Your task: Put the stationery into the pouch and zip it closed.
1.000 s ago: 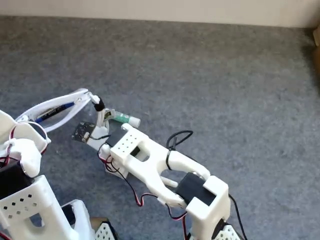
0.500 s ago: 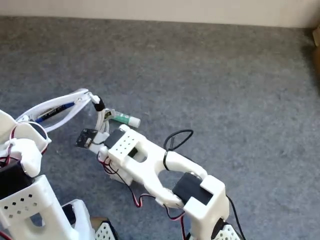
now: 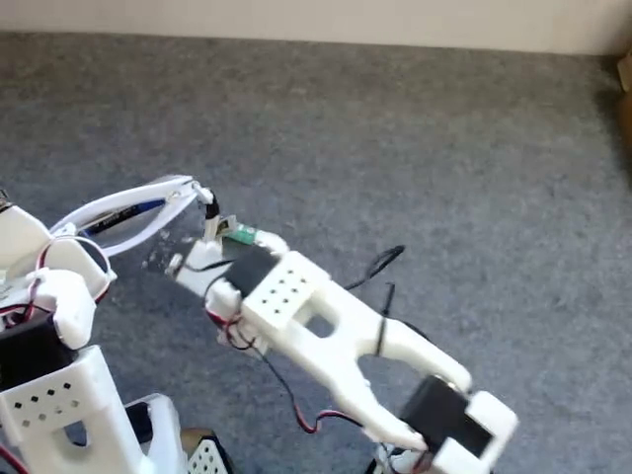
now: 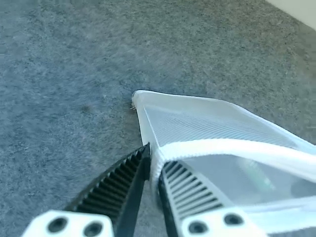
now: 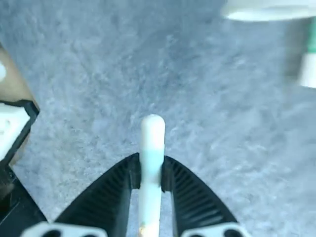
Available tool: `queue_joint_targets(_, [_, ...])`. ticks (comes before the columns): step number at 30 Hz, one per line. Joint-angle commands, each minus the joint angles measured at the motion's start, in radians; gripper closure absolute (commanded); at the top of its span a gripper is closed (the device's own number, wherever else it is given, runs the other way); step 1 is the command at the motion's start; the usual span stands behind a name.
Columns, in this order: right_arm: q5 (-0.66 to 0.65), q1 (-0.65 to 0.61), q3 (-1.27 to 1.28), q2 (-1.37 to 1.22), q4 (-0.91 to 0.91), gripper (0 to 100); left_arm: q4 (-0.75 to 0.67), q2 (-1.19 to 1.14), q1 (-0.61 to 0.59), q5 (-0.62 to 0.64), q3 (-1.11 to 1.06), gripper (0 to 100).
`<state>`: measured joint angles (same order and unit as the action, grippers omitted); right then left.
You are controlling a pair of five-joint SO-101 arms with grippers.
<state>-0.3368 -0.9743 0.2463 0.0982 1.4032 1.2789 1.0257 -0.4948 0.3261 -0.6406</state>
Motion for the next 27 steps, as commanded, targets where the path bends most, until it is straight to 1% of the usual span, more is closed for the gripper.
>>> queue_joint_targets(1, [0.006,0.036,0.05,0.173,-0.013,99.1,-0.023,0.001,0.088,-0.02,0.079,99])
queue_joint_targets(4, [0.006,0.036,0.122,0.295,-0.056,99.1,-0.02,0.001,0.148,-0.031,0.084,99])
queue_joint_targets(9, [0.006,0.039,0.243,0.467,-0.17,99.1,0.026,0.001,0.223,-0.034,0.122,99])
queue_joint_targets(13, [0.006,0.039,0.325,0.573,-0.262,99.1,0.038,0.001,0.239,-0.034,0.137,99])
queue_joint_targets(21, [0.014,0.039,0.414,0.785,-0.358,99.1,0.04,0.001,0.239,-0.035,0.134,99])
queue_joint_targets(25, [0.152,0.039,0.458,0.875,-0.449,99.1,0.034,0.001,0.239,-0.035,0.111,99])
queue_joint_targets(27, [0.201,0.039,0.484,0.915,-0.499,99.1,0.034,0.001,0.239,-0.035,0.11,99])
